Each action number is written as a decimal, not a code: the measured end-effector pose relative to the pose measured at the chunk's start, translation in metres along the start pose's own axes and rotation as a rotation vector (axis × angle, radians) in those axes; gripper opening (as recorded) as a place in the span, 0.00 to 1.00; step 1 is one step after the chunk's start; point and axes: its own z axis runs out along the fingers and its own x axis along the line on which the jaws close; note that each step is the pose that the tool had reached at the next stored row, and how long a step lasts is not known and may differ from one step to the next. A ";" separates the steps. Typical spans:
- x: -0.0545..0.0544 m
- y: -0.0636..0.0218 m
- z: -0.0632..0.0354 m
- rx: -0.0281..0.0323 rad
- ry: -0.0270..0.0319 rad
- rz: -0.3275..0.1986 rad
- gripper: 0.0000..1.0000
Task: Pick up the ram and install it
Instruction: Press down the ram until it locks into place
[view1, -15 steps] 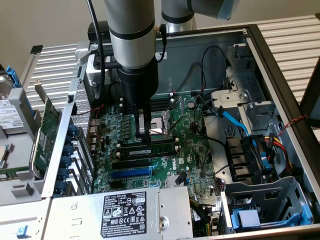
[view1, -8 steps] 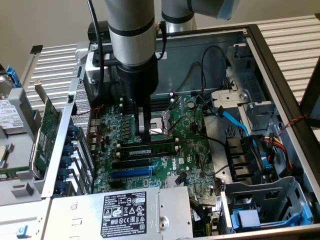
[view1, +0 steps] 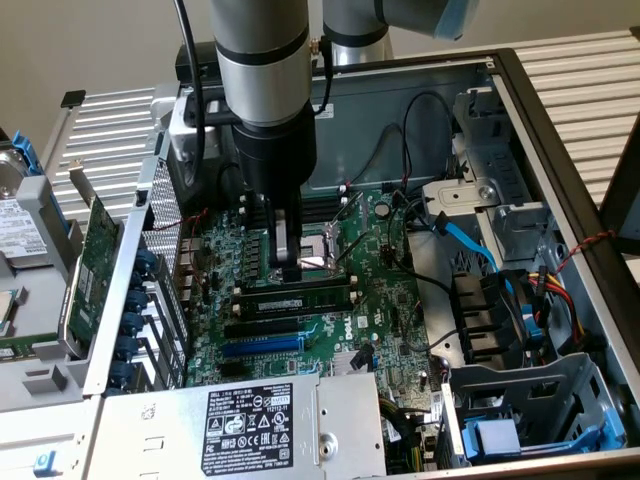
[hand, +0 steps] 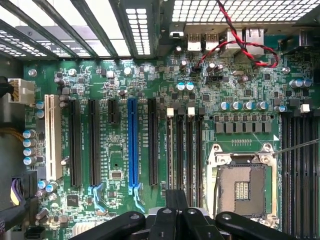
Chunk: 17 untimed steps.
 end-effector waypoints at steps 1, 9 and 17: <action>0.000 0.0000 -0.0002 0.0001 0.0004 0.014 0.11; 0.000 0.0001 -0.0006 0.0020 0.0008 0.108 0.11; 0.000 0.0000 -0.0006 0.0024 -0.0009 0.136 0.11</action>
